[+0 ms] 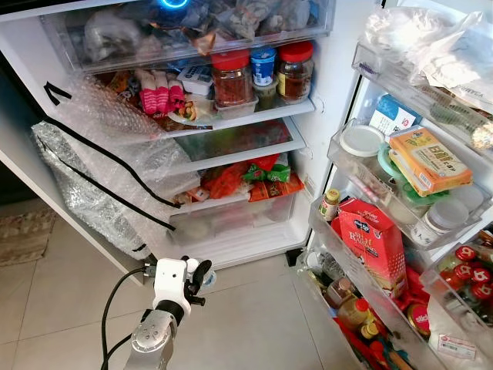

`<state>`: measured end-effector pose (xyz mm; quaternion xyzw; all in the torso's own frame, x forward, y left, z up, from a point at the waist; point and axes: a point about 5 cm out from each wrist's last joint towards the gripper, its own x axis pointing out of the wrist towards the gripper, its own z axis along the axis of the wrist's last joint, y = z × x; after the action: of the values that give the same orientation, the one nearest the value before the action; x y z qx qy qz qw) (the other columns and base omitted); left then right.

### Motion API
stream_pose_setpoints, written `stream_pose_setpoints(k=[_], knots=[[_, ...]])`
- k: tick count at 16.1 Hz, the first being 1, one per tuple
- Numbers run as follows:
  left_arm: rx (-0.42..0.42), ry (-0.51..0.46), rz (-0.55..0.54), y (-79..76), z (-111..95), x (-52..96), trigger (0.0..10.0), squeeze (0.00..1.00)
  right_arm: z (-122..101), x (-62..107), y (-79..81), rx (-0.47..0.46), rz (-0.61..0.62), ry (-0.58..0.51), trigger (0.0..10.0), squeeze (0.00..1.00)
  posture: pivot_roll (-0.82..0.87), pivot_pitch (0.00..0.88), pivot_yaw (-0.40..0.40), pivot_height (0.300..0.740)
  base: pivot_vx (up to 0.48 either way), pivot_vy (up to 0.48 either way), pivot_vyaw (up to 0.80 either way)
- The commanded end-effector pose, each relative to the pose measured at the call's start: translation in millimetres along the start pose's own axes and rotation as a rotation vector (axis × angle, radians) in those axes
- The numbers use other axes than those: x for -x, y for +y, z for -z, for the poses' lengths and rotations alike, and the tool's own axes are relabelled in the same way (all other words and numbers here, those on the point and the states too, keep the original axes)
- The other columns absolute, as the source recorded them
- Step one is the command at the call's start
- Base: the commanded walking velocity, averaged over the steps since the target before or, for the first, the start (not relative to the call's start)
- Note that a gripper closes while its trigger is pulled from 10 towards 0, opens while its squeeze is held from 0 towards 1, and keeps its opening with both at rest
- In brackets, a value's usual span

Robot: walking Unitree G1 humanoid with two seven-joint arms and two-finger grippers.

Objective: Restocking fridge

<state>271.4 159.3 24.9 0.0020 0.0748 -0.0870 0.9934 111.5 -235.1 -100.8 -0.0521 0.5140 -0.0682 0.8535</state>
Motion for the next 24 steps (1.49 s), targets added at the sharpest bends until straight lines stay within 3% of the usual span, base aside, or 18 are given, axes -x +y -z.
stream_pose_setpoints(k=[1, 10, 24], knots=[[0.006, -0.002, 0.001, 2.0, -2, 0.0, 10.0, 0.00, 7, 1.5, 0.0, 0.000, 0.002, 0.019, 10.0, 0.00, -0.06, 0.130, 0.035, 0.740, 0.266, 0.000, 0.00], [0.002, -0.017, 0.009, 3.9, -7, -2.4, 10.0, 0.00, 1, -0.3, 8.5, 0.011, -0.014, 0.000, 10.0, 0.00, -0.05, 0.145, 0.037, 0.740, 0.292, 0.000, 0.00], [-0.003, -0.015, 0.019, 0.0, -7, -3.1, 10.0, 0.00, 15, 2.7, 8.4, 0.020, -0.048, 0.048, 10.0, 0.00, -0.05, 0.168, 0.033, 0.740, 0.303, 0.000, 0.00]])
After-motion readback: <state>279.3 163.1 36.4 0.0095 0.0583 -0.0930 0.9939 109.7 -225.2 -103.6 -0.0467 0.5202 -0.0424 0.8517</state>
